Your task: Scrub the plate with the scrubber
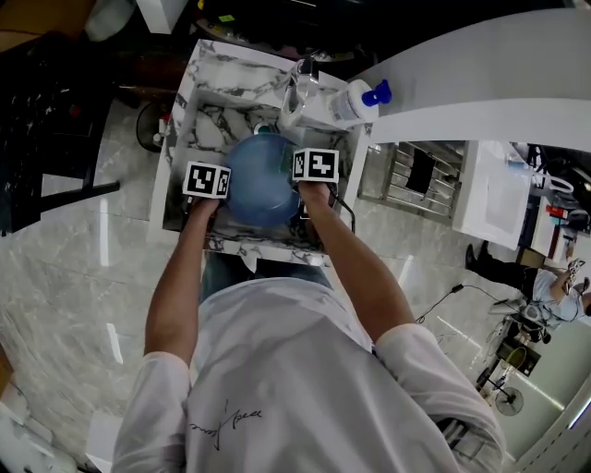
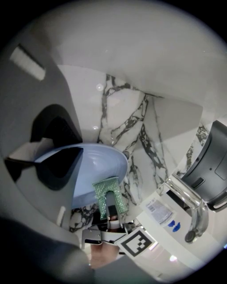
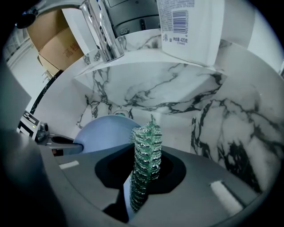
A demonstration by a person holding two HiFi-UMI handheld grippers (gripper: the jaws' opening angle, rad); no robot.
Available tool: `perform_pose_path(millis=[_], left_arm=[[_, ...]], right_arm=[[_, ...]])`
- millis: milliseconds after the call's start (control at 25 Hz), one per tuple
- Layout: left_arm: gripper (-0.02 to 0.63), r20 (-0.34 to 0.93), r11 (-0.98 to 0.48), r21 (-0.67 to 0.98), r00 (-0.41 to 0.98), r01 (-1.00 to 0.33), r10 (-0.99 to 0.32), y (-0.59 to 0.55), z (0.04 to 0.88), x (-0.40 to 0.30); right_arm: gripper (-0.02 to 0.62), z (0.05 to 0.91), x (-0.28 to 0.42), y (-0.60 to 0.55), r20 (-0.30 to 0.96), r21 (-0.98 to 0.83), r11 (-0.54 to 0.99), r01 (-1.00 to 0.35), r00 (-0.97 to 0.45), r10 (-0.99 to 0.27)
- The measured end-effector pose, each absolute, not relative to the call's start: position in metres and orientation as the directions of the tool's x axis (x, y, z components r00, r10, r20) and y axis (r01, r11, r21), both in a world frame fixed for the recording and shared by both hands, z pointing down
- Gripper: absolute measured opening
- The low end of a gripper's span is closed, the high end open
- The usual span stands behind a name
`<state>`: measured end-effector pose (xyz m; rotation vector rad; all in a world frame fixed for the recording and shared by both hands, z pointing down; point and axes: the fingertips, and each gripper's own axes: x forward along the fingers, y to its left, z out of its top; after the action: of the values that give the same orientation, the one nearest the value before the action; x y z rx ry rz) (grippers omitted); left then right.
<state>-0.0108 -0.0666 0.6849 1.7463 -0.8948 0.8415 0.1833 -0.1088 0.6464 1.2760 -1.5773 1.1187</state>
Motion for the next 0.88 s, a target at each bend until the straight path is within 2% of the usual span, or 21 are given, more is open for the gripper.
perform_pose_path(millis=[880], left_arm=[[0.089,0.852,-0.258,0.436,0.488,-0.862,-0.19,-0.067,0.688,-0.012]], right_arm=[[0.054,0.644,0.209,-0.082,0.968,-0.052,-0.033,-0.998,-0.042,-0.249]])
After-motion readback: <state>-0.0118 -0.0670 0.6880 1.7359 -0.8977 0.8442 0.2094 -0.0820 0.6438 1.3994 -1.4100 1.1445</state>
